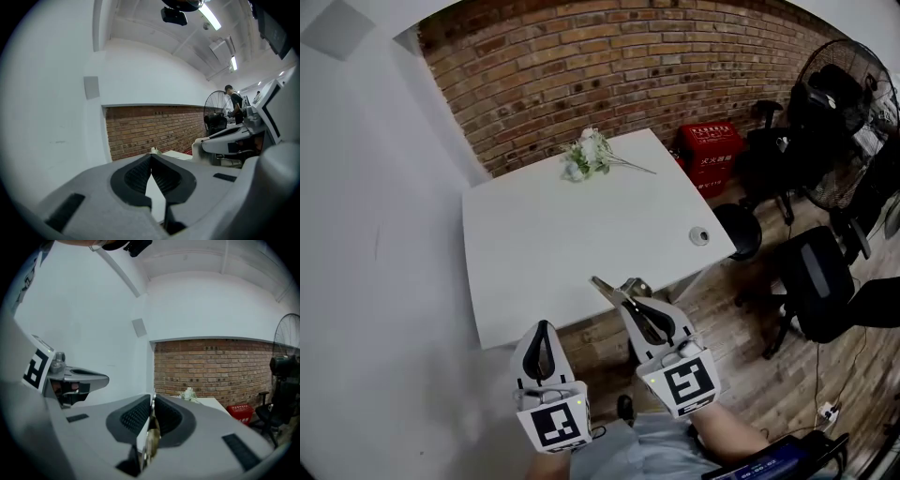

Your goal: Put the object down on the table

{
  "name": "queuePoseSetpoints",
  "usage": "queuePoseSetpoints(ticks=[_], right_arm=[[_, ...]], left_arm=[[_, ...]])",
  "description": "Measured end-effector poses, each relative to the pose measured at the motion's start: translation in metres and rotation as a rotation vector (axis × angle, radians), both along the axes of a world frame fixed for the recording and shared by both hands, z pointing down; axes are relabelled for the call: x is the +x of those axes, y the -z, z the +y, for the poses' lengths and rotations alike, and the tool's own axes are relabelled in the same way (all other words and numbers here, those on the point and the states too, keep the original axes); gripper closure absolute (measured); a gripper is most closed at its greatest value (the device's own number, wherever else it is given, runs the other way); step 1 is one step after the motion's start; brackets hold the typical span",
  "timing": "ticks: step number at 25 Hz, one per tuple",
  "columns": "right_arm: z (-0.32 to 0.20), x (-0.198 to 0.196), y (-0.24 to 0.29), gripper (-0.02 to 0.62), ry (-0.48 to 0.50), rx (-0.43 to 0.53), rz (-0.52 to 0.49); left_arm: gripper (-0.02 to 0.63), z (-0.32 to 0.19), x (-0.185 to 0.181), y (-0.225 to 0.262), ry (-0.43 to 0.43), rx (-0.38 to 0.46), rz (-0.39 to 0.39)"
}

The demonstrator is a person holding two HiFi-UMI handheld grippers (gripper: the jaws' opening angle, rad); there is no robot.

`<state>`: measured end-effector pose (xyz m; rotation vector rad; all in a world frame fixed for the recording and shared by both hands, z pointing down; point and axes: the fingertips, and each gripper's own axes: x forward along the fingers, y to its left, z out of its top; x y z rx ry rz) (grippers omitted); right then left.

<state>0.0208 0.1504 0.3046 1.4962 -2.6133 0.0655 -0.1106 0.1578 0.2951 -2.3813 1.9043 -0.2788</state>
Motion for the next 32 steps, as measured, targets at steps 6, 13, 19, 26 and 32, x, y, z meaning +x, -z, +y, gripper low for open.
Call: queuePoseSetpoints(ticks=[6, 13, 19, 26, 32], right_arm=[[-0.049, 0.009, -0.010, 0.558, 0.010, -0.025, -0.010], [-0.120, 0.017, -0.032, 0.558, 0.031, -0.084, -0.028], [-0.177, 0.022, -0.036, 0.558, 0.062, -0.112, -0.039], [-0.232, 0.019, -0.023, 0.558, 0.112, -0.086, -0.052], [-0.258, 0.007, -0.004, 0.558, 0.189, -0.040, -0.043]], left_arm=[[0.598, -0.047, 0.010, -0.010, 0.010, -0.042, 0.000], [0.597, -0.117, 0.025, -0.032, 0.009, -0.102, -0.030], [0.598, -0.169, 0.032, -0.033, 0.034, -0.129, -0.047], [0.598, -0.215, 0.029, -0.018, 0.080, -0.081, -0.081], [0.597, -0.233, 0.022, 0.005, 0.154, -0.034, -0.065]])
